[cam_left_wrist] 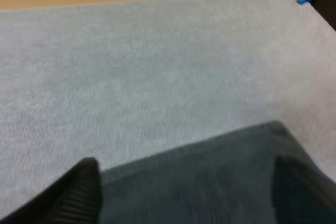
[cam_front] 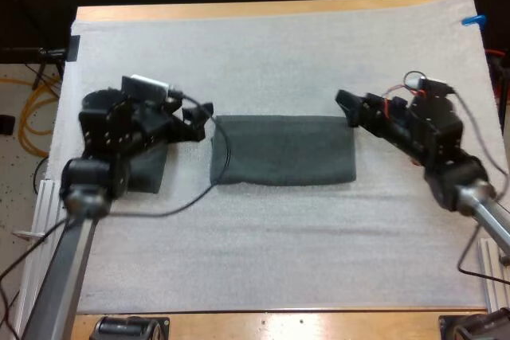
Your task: Pick towel from pile fold and stack
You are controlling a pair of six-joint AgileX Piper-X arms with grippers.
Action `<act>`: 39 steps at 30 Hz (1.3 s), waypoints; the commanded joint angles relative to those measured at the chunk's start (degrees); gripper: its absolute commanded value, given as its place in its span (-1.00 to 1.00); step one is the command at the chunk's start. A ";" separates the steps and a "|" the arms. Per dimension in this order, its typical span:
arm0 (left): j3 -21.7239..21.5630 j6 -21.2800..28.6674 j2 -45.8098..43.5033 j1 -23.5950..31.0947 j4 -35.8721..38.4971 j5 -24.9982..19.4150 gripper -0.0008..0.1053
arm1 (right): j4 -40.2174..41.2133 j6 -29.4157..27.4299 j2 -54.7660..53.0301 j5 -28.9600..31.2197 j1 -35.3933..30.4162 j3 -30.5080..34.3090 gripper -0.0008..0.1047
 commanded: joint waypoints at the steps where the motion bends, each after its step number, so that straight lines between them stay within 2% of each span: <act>1: -0.31 0.81 -3.10 -0.05 3.73 -0.60 0.35 | 7.63 -4.11 -3.46 1.88 -0.22 -0.43 0.33; 8: -0.31 0.56 -14.09 -0.05 18.56 -0.33 0.35 | 30.69 -5.16 -14.64 4.82 -0.22 -1.40 0.34; 14: -0.31 0.58 -18.75 -0.05 30.00 1.80 0.35 | 41.57 -5.38 -16.62 5.00 -0.22 -1.48 0.34; 16: -0.31 0.66 -19.03 -0.10 30.66 2.73 0.35 | 41.25 -6.80 -15.23 5.29 -0.22 -1.48 0.34; 19: -0.31 0.46 -18.77 -0.24 30.22 4.54 0.35 | 38.47 -6.34 -11.00 7.30 -0.22 -1.48 0.34; 21: -0.31 0.23 -18.76 -0.24 30.18 5.09 0.35 | 36.44 -6.31 -7.54 6.59 -0.75 -1.75 0.34; 24: -0.31 -0.27 -18.76 -0.24 30.18 6.13 0.35 | 34.16 -6.07 -0.63 2.06 -2.64 -3.29 0.34; 28: -0.31 -1.03 -18.76 -0.24 30.18 8.74 0.35 | 31.77 -6.06 10.03 -8.23 -5.85 -7.54 0.34; 31: -0.31 -1.35 -18.76 -0.24 30.18 8.92 0.35 | 31.24 -6.06 15.98 -14.68 -6.74 -11.19 0.34; 35: -0.31 -1.35 -18.76 -0.24 30.18 8.92 0.35 | 31.22 -5.56 23.62 -19.10 -6.78 -16.11 0.34; 39: -0.31 -1.35 -18.76 -0.24 30.18 8.92 0.35 | 31.49 -3.34 28.09 -20.52 -6.78 -18.90 0.34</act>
